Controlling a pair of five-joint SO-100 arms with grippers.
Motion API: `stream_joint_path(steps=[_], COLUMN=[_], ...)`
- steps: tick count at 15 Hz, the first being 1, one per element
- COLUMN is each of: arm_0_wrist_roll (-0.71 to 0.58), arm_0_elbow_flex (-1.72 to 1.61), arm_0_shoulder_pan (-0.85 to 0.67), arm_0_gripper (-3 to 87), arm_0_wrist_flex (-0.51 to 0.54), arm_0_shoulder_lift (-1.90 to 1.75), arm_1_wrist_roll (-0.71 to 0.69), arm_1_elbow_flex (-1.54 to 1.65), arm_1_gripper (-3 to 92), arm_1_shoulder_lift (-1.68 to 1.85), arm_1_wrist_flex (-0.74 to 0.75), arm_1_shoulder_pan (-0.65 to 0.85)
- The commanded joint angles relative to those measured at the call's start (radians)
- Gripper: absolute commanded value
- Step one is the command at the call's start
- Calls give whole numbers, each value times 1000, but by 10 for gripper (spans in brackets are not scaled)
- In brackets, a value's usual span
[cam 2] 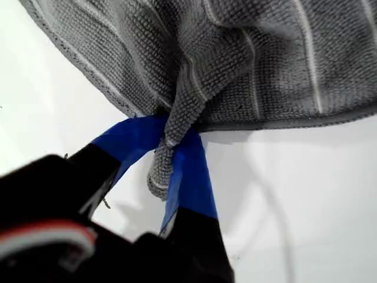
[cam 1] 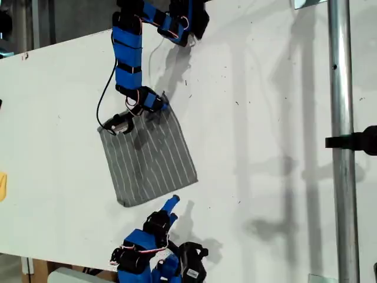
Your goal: Grasp corners of a towel and fold twice.
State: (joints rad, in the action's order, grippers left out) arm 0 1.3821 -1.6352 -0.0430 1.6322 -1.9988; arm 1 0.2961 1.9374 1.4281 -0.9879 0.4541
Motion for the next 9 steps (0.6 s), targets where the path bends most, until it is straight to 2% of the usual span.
stream_joint_path(steps=[1, 4, 6, 9], arm_0_wrist_roll=[-89, -238, -302, -322], arm_0_elbow_flex=[178, 342, 345, 354], arm_0_shoulder_pan=[-57, -137, -175, -213], arm_0_gripper=[286, 308, 310, 308], arm_0_wrist_flex=[-12, -35, -133, -244], arm_0_shoulder_lift=[143, 364, 486, 736], arm_1_wrist_roll=[9, 15, 20, 25], arm_1_elbow_flex=[-34, -32, -28, -28], arm_1_gripper=[-3, -3, -3, -3], arm_1_shoulder_lift=[-2, -2, 2, 11], arm_1_wrist_flex=[5, 3, 2, 2], arm_1_shoulder_pan=[-12, -20, -25, -29])
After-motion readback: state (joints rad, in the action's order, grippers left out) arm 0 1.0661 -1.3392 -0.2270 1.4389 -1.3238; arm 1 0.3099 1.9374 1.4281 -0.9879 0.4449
